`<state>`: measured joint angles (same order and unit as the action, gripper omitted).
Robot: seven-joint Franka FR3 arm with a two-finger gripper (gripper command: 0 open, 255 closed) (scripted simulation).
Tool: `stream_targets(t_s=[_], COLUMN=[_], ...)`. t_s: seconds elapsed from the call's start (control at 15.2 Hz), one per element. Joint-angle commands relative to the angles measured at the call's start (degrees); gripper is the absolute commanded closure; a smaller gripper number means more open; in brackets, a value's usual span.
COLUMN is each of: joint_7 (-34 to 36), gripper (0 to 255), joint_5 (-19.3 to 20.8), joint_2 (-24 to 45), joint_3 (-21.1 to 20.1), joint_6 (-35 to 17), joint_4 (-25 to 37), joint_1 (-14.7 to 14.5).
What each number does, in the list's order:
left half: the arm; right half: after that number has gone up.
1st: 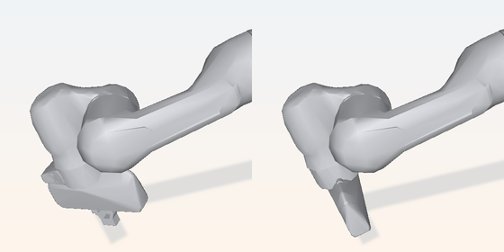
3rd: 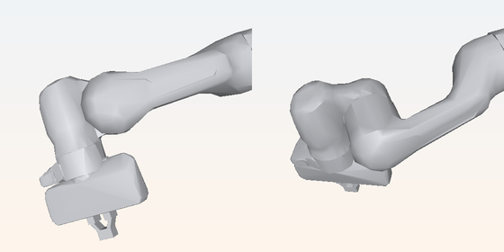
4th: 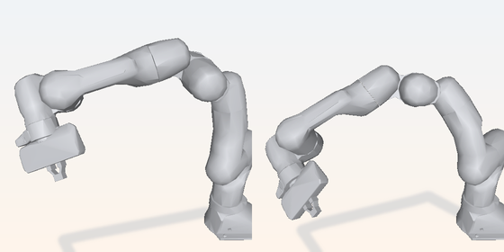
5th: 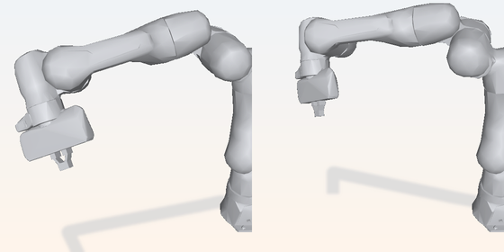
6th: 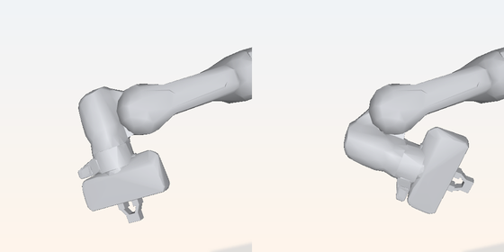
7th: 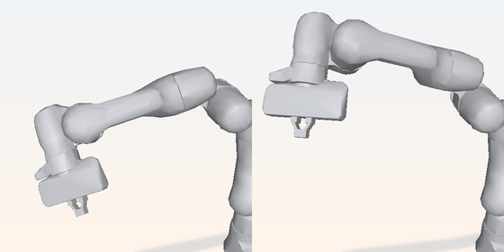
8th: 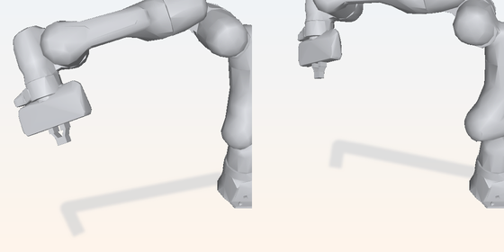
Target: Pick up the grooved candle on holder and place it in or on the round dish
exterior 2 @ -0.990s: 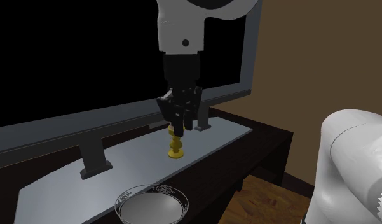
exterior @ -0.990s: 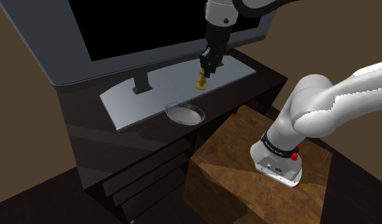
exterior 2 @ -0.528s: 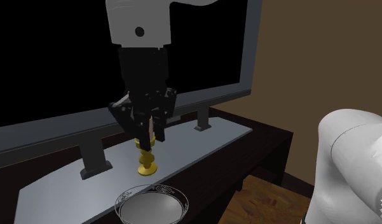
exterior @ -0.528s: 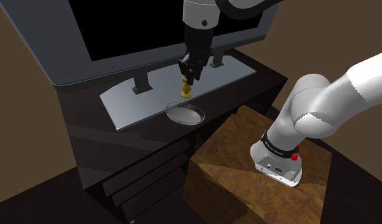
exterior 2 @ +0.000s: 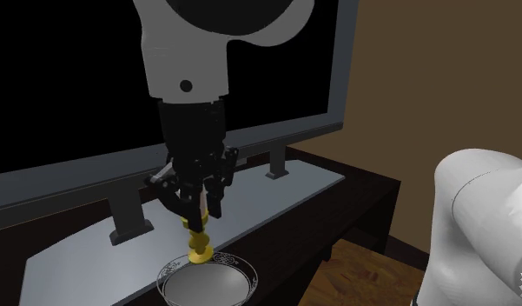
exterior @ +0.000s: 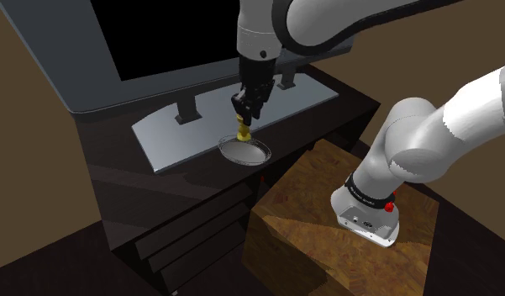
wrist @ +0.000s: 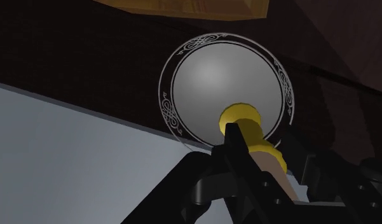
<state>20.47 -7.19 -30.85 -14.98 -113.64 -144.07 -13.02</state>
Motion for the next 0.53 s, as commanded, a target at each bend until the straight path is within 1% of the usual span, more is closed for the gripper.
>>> stream_targets(t_s=[0.0, 0.46], joint_7=[-0.03, 0.15], gripper=[255, 255], joint_5=[-0.07, -0.31], joint_2=[0.51, 2.75], joint_3=[-0.16, -0.93], joint_6=[-1.78, -7.89], joint_4=[-1.24, -5.12], joint_1=[0.01, -0.02])
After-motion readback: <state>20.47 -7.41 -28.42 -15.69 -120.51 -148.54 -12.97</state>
